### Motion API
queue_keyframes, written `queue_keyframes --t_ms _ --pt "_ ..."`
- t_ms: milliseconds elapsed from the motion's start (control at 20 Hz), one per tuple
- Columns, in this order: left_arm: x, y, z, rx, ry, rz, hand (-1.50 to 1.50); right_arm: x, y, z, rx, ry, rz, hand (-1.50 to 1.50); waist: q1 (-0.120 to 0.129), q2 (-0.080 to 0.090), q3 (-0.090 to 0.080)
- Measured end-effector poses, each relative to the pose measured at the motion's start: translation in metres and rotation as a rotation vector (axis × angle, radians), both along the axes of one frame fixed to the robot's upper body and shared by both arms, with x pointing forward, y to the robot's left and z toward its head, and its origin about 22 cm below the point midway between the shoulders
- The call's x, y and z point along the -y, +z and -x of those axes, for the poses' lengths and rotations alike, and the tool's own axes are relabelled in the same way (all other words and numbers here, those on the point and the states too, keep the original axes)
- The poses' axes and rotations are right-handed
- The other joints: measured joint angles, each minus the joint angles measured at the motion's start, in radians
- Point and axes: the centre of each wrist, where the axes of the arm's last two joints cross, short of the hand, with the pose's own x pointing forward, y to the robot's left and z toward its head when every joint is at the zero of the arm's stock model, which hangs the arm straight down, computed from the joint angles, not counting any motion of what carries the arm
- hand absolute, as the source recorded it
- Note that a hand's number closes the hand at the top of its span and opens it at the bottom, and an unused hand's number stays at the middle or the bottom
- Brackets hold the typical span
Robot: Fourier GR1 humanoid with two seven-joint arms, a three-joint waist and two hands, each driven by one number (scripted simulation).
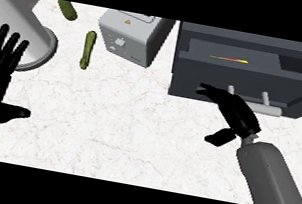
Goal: Pick up the cup, place it into the drawer and close the drawer
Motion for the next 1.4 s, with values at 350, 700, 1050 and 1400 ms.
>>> queue_keyframes --t_ms 350,700,1050,1400 --pt "-0.012 0.002 0.001 0.007 -0.018 0.003 -1.50 0.010 -0.003 -0.045 -0.018 -0.011 -0.032 -1.50 0.010 0.001 -0.002" --pt "-0.011 -0.004 0.000 0.005 -0.040 0.013 -1.50 0.031 0.015 -0.075 -0.051 0.019 -0.063 -1.50 0.027 0.000 -0.004" --pt "-0.009 -0.001 -0.007 0.013 -0.060 0.008 -1.50 0.048 0.023 -0.083 -0.094 0.040 -0.088 -1.50 0.046 0.005 -0.004" --pt "-0.005 -0.004 -0.009 0.020 -0.072 -0.006 -1.50 0.056 0.026 -0.086 -0.137 0.054 -0.110 -1.50 0.056 0.005 -0.005"
